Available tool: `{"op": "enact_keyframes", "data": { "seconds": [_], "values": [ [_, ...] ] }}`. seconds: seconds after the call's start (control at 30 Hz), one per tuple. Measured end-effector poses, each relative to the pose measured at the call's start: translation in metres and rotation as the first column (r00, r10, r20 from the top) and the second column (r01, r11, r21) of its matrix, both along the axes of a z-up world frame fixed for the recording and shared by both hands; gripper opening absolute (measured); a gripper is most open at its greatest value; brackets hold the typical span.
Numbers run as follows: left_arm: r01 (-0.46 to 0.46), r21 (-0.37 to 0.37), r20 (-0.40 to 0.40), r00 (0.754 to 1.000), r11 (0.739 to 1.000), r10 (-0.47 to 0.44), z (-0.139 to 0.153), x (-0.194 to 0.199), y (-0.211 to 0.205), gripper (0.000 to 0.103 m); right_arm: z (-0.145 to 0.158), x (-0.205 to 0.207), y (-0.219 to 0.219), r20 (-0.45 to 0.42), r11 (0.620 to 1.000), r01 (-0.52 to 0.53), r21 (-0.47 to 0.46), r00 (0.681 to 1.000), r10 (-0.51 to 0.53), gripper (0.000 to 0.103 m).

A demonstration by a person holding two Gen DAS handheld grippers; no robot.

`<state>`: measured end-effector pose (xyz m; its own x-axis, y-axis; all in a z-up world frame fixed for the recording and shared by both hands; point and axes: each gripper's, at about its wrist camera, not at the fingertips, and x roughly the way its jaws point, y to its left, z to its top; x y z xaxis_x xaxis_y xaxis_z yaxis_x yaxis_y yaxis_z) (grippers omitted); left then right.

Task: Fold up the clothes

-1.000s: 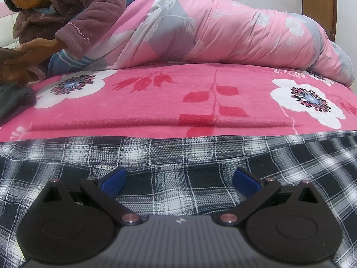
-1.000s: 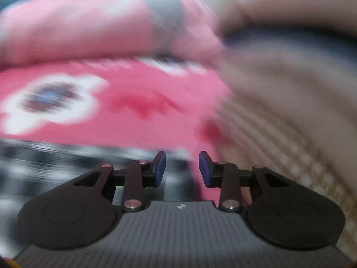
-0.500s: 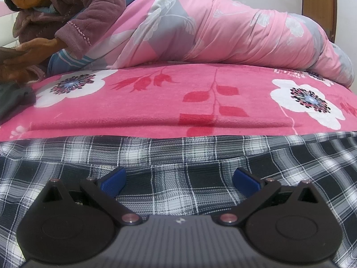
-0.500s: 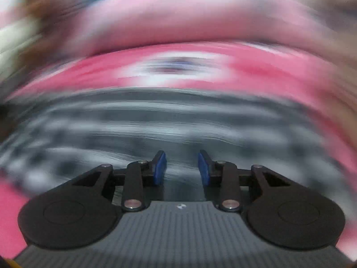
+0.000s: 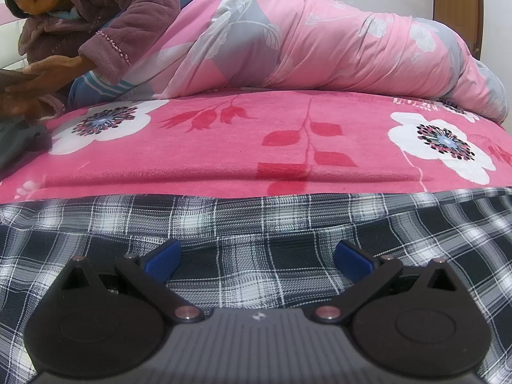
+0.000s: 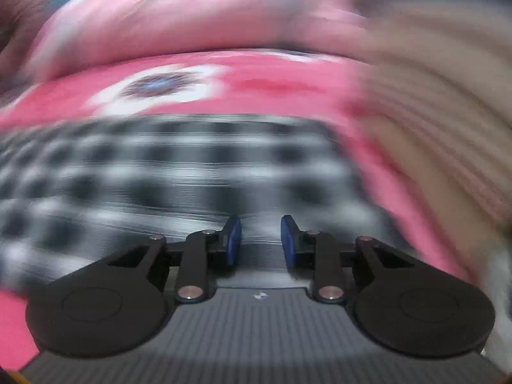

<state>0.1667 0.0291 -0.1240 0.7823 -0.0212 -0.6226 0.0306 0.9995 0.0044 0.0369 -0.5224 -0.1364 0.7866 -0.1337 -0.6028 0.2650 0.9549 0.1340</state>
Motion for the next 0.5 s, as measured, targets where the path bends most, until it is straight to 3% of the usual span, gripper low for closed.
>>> {"op": "enact_keyframes", "data": {
  "seconds": [0.03, 0.07, 0.1, 0.2, 0.27, 0.37, 0.43, 0.5],
  "values": [
    [0.000, 0.000, 0.000, 1.000, 1.000, 0.000, 0.000, 0.000, 0.000, 0.103, 0.005, -0.009, -0.015, 0.006, 0.995, 0.102, -0.007, 0.995, -0.102, 0.000],
    [-0.001, 0.000, 0.000, 1.000, 1.000, 0.001, 0.000, 0.000, 0.000, 0.103, 0.010, -0.018, -0.028, 0.012, 0.979, 0.201, -0.033, 0.980, -0.201, 0.006],
    [-0.001, 0.000, 0.000, 1.000, 1.000, 0.001, 0.000, 0.000, -0.001, 0.103, 0.013, -0.025, -0.027, 0.016, 0.960, 0.259, -0.108, 0.966, -0.259, 0.006],
    [-0.001, 0.002, 0.000, 1.000, 1.000, 0.001, 0.000, 0.000, -0.001, 0.103, 0.024, -0.034, -0.005, 0.087, 0.978, 0.174, -0.112, 0.983, -0.164, 0.006],
    [-0.001, 0.004, -0.001, 1.000, 1.000, 0.001, 0.000, 0.000, -0.001, 0.103, 0.024, -0.022, 0.025, 0.099, 0.984, 0.054, -0.170, 0.994, -0.038, 0.006],
    [-0.001, 0.006, -0.002, 1.000, 1.000, 0.001, 0.000, 0.000, -0.001, 0.103, 0.014, 0.001, 0.053, 0.036, 0.973, -0.048, -0.224, 0.998, 0.057, 0.006],
    [-0.001, 0.006, -0.002, 1.000, 1.000, 0.001, 0.000, 0.001, -0.002, 0.103, 0.006, 0.010, 0.035, -0.034, 0.971, 0.032, -0.239, 0.999, -0.041, 0.005],
    [-0.002, 0.005, -0.002, 1.000, 1.000, 0.002, -0.001, 0.001, -0.002, 0.103, 0.013, 0.009, 0.009, -0.018, 0.970, 0.155, -0.189, 0.987, -0.161, 0.004]
  ]
}}
